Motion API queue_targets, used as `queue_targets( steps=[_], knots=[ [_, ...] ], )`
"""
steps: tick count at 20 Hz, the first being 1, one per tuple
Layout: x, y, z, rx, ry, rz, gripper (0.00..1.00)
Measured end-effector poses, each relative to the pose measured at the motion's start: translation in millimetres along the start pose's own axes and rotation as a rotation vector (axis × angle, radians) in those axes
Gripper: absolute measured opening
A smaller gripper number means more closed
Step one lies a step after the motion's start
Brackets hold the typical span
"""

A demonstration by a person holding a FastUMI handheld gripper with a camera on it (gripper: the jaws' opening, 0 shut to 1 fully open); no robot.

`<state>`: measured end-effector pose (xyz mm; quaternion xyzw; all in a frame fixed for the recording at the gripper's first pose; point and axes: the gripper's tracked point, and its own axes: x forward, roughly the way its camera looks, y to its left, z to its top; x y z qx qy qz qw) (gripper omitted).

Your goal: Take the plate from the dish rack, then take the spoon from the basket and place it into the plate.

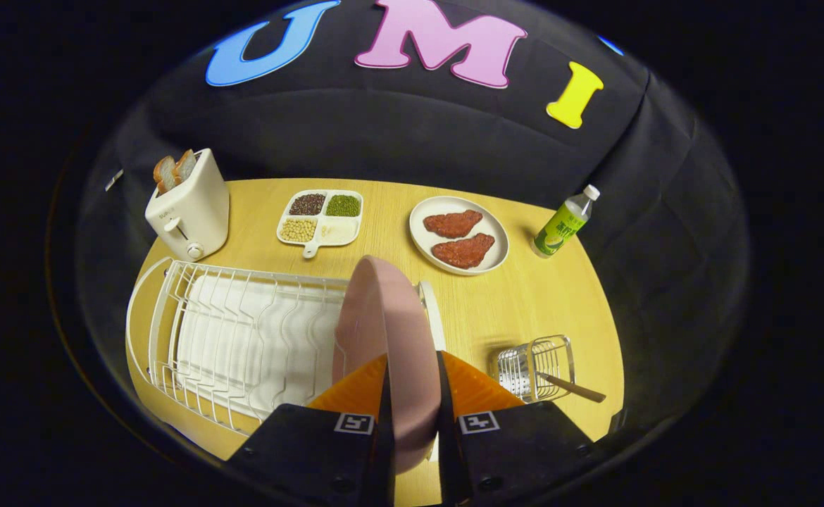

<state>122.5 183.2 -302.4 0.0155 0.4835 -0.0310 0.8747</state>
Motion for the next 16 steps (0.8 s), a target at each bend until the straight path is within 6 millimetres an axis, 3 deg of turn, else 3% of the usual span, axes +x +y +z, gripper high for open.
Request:
queue_targets(
  steps=[3, 9, 16],
  knots=[
    [-4, -3, 10, -0.061, -0.018, -0.034, 0.28],
    [-18, -15, 22, -0.020, -0.068, -0.025, 0.27],
    [-65, -37, 26, 0.070, -0.123, 0.075, 0.28]
  ],
)
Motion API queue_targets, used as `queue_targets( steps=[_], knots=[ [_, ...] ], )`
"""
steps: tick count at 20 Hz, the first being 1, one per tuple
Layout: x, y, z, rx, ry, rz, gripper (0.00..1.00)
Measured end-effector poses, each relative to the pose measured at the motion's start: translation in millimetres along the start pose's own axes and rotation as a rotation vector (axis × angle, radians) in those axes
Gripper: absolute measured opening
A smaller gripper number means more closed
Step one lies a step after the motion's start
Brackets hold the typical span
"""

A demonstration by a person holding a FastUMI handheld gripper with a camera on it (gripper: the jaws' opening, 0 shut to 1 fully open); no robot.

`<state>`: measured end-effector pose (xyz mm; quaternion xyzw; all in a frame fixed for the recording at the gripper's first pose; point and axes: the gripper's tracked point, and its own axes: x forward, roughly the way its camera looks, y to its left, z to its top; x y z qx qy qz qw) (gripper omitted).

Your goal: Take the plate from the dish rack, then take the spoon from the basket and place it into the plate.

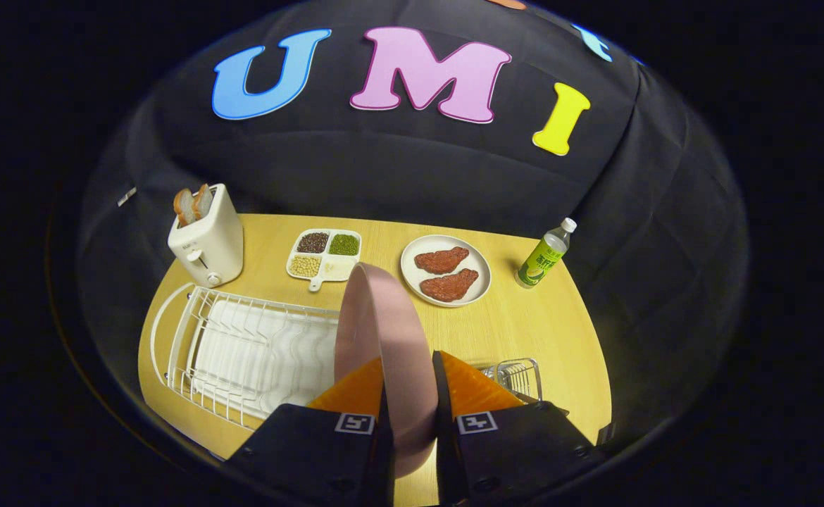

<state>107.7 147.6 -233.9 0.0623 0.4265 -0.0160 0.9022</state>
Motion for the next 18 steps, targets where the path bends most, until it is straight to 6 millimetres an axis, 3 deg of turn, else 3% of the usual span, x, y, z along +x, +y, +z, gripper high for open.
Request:
queue_targets(
  steps=[4, 9, 13, 18],
  knots=[
    [-32, -12, -9, 0.072, -0.010, 0.080, 0.27],
    [-71, -26, -42, 0.121, 0.006, 0.197, 0.27],
    [-94, -35, -90, 0.181, 0.064, 0.262, 0.27],
    [-105, -34, -163, 0.262, 0.174, 0.312, 0.27]
  ],
)
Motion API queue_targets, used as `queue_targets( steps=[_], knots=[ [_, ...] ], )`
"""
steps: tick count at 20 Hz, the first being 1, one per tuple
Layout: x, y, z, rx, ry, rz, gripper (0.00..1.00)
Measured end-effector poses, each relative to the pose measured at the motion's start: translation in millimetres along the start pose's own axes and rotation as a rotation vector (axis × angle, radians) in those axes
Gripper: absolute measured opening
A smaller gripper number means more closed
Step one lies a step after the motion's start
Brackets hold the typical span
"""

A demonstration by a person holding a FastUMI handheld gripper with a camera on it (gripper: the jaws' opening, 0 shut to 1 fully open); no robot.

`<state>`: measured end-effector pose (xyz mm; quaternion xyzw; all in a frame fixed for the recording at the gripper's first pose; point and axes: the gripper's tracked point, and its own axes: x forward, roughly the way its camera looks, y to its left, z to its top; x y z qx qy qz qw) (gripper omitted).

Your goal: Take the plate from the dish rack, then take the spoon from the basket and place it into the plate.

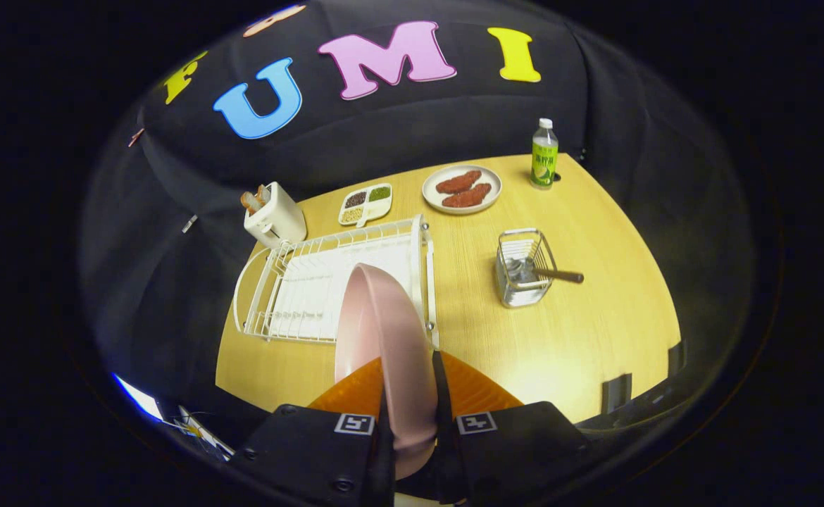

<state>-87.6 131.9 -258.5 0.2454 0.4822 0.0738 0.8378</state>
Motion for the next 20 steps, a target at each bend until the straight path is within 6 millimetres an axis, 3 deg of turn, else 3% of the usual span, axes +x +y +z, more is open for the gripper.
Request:
queue_targets(
  steps=[3, 7, 16, 20],
  knots=[
    [7, -8, -35, 0.019, 0.053, 0.006, 0.27],
    [29, -12, -68, 0.062, 0.104, 0.024, 0.27],
    [77, -26, -111, 0.107, 0.155, 0.026, 0.27],
    [93, -16, -115, 0.180, 0.165, 0.081, 0.28]
  ],
)
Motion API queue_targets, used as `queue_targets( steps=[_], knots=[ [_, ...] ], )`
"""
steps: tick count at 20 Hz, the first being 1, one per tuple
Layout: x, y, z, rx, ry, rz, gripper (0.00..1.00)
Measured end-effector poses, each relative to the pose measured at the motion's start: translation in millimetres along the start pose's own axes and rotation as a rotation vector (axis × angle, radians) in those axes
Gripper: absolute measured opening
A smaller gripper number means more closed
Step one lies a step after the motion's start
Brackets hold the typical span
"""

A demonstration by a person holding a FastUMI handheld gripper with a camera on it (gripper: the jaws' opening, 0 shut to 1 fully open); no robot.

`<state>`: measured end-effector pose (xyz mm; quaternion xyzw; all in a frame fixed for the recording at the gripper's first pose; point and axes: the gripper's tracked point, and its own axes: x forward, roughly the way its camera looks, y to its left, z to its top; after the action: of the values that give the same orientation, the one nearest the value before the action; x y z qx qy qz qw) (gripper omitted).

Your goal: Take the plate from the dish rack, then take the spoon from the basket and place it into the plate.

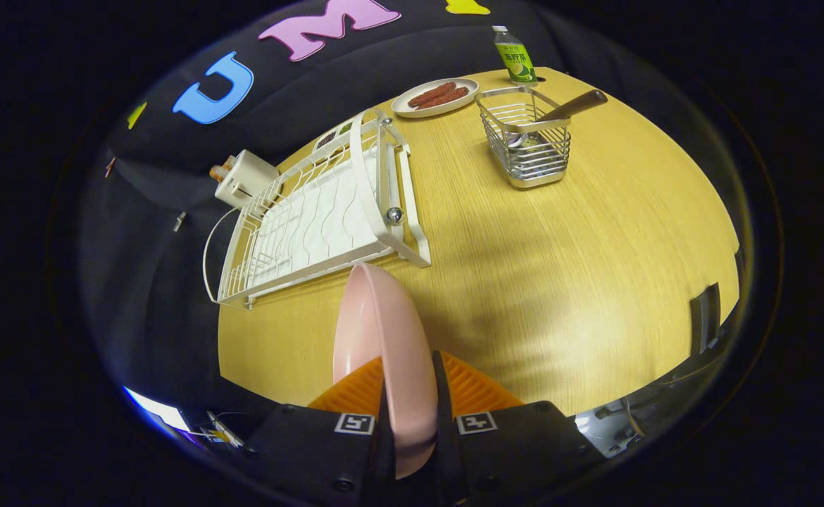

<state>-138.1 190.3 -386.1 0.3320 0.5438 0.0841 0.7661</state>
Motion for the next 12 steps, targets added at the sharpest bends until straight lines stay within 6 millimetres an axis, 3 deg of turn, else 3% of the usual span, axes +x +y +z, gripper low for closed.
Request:
queue_targets(
  steps=[3, 5, 7, 10, 12],
  knots=[
    [4, -6, 4, -0.019, -0.010, -0.035, 0.30],
    [8, -11, 6, -0.053, -0.020, -0.075, 0.40],
    [10, -13, 5, -0.050, -0.020, -0.090, 0.45],
    [13, -31, 6, -0.084, -0.023, -0.154, 0.51],
    [9, -33, 8, -0.064, -0.030, -0.148, 0.61]
  ],
)
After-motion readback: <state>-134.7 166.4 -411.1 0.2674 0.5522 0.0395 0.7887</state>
